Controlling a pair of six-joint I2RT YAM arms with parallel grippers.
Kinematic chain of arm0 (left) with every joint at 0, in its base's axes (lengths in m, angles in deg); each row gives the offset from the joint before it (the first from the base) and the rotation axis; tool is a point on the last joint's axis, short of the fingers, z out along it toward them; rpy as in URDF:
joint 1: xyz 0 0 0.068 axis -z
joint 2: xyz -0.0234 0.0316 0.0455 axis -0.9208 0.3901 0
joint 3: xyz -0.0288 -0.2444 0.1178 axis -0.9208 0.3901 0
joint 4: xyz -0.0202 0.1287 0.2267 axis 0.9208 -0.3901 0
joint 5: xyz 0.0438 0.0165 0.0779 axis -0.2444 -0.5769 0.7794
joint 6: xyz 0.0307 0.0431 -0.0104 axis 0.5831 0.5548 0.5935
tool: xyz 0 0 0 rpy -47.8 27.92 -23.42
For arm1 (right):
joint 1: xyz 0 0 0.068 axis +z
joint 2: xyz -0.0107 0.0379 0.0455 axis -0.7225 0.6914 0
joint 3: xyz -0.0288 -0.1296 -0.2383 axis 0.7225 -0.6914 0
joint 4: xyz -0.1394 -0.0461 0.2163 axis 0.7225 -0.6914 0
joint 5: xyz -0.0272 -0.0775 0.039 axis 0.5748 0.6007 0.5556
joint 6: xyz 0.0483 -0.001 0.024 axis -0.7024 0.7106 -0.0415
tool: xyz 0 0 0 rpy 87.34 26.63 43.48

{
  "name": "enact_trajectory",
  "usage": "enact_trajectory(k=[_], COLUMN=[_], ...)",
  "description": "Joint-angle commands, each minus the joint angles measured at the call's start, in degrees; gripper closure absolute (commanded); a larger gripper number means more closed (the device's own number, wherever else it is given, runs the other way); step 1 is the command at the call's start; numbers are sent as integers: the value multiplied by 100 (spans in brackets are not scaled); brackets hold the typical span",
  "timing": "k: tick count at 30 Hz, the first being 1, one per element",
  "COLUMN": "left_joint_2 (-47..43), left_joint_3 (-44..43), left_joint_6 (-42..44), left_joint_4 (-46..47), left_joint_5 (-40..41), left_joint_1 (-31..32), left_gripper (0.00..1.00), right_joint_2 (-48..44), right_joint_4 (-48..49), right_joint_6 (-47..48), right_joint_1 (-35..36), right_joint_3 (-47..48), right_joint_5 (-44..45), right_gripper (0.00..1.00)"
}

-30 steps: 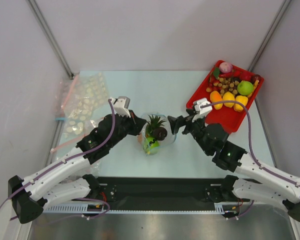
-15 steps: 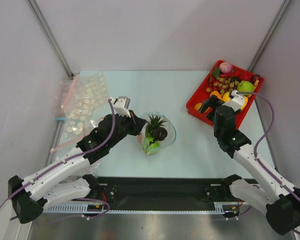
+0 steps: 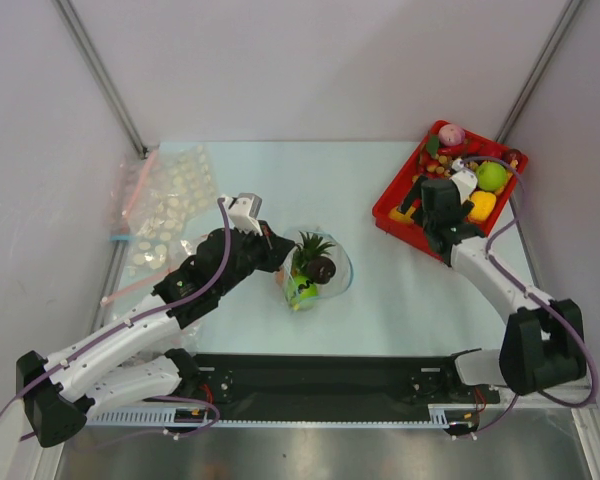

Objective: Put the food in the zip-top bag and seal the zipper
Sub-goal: Pick up the fake fruit from the bin.

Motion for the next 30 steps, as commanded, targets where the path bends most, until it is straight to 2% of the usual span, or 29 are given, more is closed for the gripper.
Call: enact_trajectory(k=[1, 5, 9, 13, 17, 21, 22, 25, 27, 30], left_joint_2=[-41, -23, -32, -58, -67, -50, -41, -41, -50, -41], left_joint_3=[-34, -43, -43, -52, -43, -43, -43, -52, -43, -43], left_joint_6=[0, 8, 8, 8, 17, 8, 17, 17, 17, 17], left_joint_4=[287, 287, 287, 278, 278, 270, 278, 278, 278, 278], left_joint_5=[-84, -84, -75, -84, -84, -84, -84, -84, -75, -84], left_joint_1=[-40, -40, -40, -40, -40, -40, -40, -40, -40, -40], left_gripper=[100, 100, 100, 100, 100, 100, 100, 100, 100, 100], right_joint_2=[736, 1597, 2432, 2980, 3445, 4034, 4131, 4062, 3599, 3035], right_joint_4=[-76, -182, -568, -823, -823, -1271, -1263, -1115, -948, -702], right_joint_6=[598, 985, 1038, 986, 819, 608, 616, 625, 608, 590], right_joint_1=[-13, -188, -259, -311, -435, -584, -602, -663, -663, -646], right_joint_3=[871, 1487, 2164, 2430, 2500, 2930, 2966, 2879, 2686, 2282], right_joint_5=[-319, -907, -821, -724, -961, -1207, -1294, -1523, -1576, -1349], right_gripper=[0, 0, 0, 0, 0, 1, 4, 27, 59, 60])
